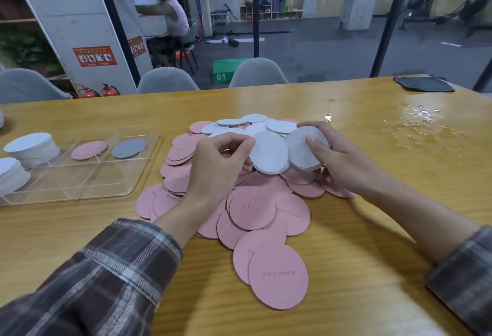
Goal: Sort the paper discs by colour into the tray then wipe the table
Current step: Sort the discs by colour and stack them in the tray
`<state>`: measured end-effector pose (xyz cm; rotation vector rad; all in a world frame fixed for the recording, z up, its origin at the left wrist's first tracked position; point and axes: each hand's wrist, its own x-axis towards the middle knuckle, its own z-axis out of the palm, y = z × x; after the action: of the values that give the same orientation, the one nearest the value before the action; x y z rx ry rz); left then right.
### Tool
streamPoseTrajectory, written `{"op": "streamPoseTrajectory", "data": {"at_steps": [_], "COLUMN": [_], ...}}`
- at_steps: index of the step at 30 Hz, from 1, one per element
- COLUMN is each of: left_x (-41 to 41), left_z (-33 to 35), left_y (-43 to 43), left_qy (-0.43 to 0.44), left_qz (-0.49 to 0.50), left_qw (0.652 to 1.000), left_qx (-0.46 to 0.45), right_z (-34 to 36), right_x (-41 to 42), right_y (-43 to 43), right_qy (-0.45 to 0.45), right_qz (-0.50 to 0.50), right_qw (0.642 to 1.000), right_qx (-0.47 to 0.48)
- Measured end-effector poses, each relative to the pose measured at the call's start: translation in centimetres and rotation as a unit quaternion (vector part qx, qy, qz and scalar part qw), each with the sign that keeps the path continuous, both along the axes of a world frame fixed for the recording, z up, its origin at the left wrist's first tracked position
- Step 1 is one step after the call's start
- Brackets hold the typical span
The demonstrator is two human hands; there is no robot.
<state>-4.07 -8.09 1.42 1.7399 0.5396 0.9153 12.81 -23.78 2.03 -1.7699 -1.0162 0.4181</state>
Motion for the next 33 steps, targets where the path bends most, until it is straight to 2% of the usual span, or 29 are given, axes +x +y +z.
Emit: {"op": "streamPoseTrajectory", "data": {"at_steps": [3,6,12,19,24,26,29,31,33], "left_x": [0.1,0.2,0.5,0.6,0.4,0.3,0.2,0.1,0.2], "left_z": [0.2,0.1,0.3,0.2,0.3,0.1,-0.4,-1.0,-1.3], "left_y": [-0.8,-1.5,-2.0,-2.6,-2.7,-1.9,-0.2,0.5,0.8], "left_qy": [0.008,0.027,0.04,0.046,0.068,0.079,0.12,0.181,0.212], "left_qz": [-0.052,-0.093,-0.111,-0.107,-0.108,-0.065,-0.007,-0.028,-0.043], "left_qw": [0.995,0.986,0.978,0.98,0.99,0.994,0.963,0.941,0.935], "left_qx": [-0.08,-0.134,-0.172,-0.162,-0.064,0.044,0.24,0.285,0.282], "right_z": [-0.2,-0.2,0.2,-0.1,-0.1,-0.1,0.0,0.1,0.1], "right_x": [-0.2,-0.7,-1.2,-1.5,-1.4,-0.9,-0.4,-0.2,-0.2], "right_y": [0.2,0.4,0.4,0.5,0.4,0.3,0.1,0.0,-0.1], "right_qy": [0.042,0.027,0.014,-0.002,-0.009,-0.011,-0.021,0.008,0.018], "right_qz": [0.019,0.017,0.015,0.045,0.042,0.032,0.004,-0.005,-0.011], "right_qw": [0.999,0.999,1.0,0.999,0.999,0.999,1.0,1.0,1.0], "right_qx": [0.006,-0.005,-0.006,-0.003,-0.008,-0.009,-0.011,-0.007,-0.013]}}
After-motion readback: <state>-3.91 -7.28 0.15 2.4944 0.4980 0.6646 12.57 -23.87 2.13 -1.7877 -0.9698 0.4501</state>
